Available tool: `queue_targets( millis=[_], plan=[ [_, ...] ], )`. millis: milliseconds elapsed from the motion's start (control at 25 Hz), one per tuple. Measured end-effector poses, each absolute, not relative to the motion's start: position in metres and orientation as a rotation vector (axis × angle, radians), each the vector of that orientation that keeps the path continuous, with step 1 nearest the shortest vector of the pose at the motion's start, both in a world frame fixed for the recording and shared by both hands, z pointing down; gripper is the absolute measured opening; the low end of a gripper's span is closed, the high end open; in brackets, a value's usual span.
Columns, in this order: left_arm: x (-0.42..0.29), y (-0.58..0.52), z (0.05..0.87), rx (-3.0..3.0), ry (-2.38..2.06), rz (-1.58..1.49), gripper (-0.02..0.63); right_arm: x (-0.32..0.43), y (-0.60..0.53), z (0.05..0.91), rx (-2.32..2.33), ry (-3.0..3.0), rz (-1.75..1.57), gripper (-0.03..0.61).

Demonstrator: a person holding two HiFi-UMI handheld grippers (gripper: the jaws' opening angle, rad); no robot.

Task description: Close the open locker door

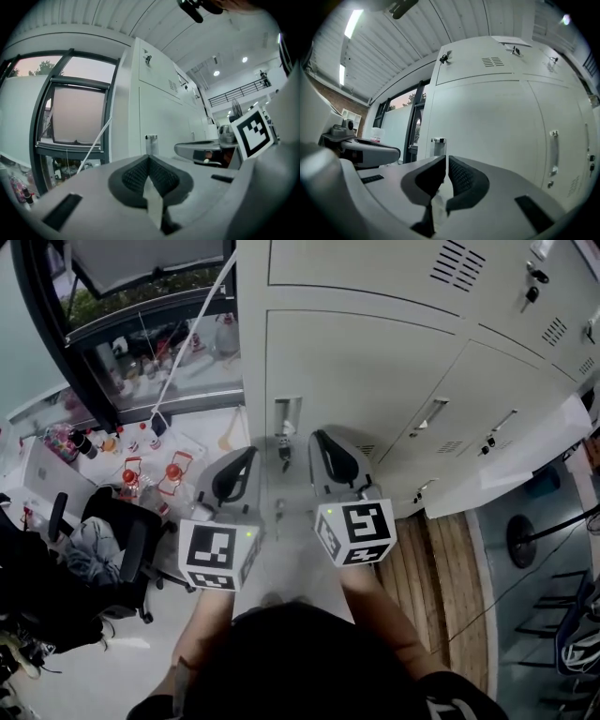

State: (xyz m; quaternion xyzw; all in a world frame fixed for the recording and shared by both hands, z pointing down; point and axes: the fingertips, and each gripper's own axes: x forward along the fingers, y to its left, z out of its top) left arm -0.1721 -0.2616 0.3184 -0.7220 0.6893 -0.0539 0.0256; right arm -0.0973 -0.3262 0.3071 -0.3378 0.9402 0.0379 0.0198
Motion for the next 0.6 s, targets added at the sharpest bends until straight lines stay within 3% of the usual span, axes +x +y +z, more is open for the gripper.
queue_targets(
  millis=[600],
  plan=[
    [-0.140, -0.225, 0.298, -2.112, 2.135, -0.127, 0.002, 0.021, -0.287, 0.285, -1.291, 2.744, 0.269, 0.016]
  ],
)
